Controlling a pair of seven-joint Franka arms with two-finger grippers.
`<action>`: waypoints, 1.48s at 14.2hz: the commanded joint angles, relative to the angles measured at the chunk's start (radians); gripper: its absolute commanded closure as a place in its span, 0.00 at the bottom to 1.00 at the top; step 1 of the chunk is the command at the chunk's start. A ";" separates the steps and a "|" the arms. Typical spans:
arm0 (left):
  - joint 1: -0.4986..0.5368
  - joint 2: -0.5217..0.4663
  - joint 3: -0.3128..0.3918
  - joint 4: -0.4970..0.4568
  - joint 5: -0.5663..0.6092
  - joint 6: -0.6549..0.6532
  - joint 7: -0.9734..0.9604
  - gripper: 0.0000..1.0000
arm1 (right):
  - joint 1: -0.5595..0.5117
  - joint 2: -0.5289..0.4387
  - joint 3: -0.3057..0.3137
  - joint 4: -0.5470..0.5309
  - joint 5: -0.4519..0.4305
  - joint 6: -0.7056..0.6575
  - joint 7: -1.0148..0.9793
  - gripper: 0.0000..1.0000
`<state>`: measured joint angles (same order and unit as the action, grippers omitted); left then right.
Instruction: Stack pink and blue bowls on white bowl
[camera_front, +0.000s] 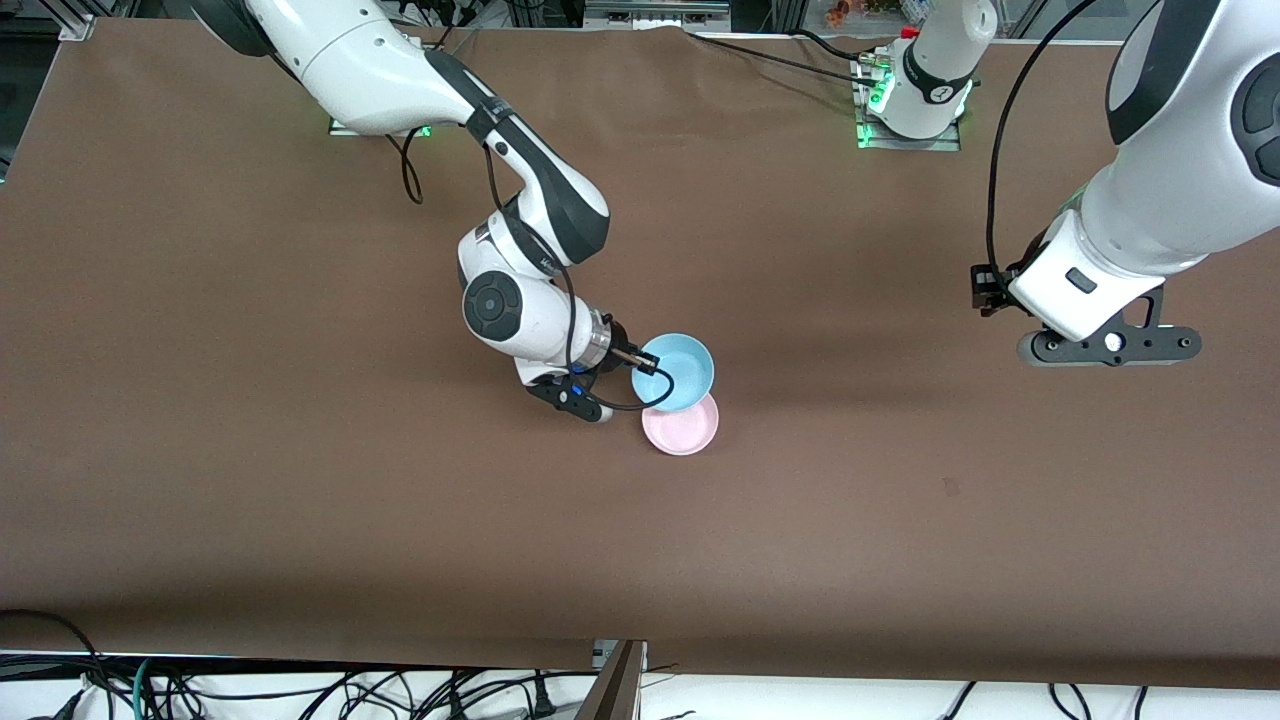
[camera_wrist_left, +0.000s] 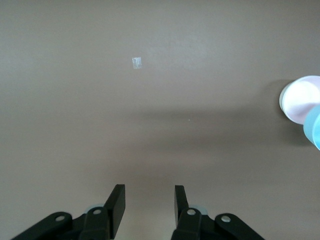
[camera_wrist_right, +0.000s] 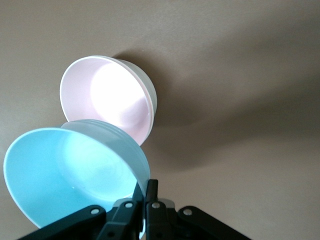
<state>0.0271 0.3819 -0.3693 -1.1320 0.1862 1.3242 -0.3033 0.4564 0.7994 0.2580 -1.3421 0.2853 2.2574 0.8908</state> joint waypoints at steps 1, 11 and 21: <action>0.048 -0.069 -0.007 -0.087 -0.039 0.036 0.046 0.54 | 0.016 0.037 -0.008 0.040 -0.046 0.019 0.004 1.00; 0.135 -0.235 -0.005 -0.328 -0.114 0.191 0.155 0.53 | 0.028 0.092 -0.008 0.058 -0.098 0.123 -0.003 1.00; 0.129 -0.224 -0.005 -0.319 -0.113 0.199 0.153 0.41 | 0.031 0.127 -0.019 0.104 -0.112 0.129 -0.003 1.00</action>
<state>0.1505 0.1775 -0.3718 -1.4332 0.0924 1.5094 -0.1710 0.4755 0.8932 0.2506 -1.2915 0.1856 2.3848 0.8884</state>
